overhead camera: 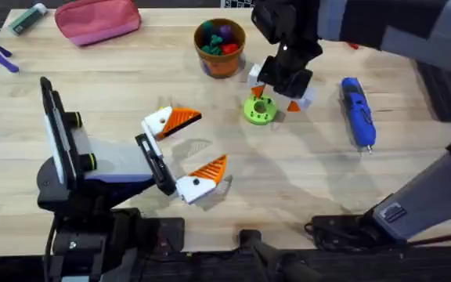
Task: Pick up the gripper from the table and insert it into the empty holder that is missing its gripper. Then pick up a screw, insert it into the mounting hole, and use the screwdriver to tighten it. Finally, clean up the table by picking up the vegetable and placing it into the bucket.
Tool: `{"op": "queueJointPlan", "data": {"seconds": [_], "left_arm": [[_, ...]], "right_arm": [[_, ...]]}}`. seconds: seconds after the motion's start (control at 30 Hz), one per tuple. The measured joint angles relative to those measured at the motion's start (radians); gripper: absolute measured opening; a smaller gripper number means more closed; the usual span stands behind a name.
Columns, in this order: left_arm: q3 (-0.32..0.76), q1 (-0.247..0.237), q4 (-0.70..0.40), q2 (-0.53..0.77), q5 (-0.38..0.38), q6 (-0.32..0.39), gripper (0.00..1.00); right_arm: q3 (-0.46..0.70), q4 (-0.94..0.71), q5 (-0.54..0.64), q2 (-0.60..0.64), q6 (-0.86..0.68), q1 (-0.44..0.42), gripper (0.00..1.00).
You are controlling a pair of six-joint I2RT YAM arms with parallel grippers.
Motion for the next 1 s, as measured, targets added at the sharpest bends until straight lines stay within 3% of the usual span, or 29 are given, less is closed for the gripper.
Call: {"op": "queueJointPlan", "data": {"seconds": [0.23, 0.7, 1.0], "left_arm": [[0.000, 0.000, 0.000, 0.000, 0.000, 0.000, 0.985], [0.000, 0.000, 0.000, 0.000, 0.000, 0.000, 0.985], [0.000, 0.000, 0.000, 0.000, 0.000, 0.000, 0.985]], "right_arm": [[0.008, 0.017, -0.007, 0.004, 0.000, 0.000, 0.729], [0.011, 0.036, -0.011, 0.028, 0.000, 0.004, 0.500], [0.011, 0.051, -0.010, 0.028, 0.000, 0.007, 0.483]]}}
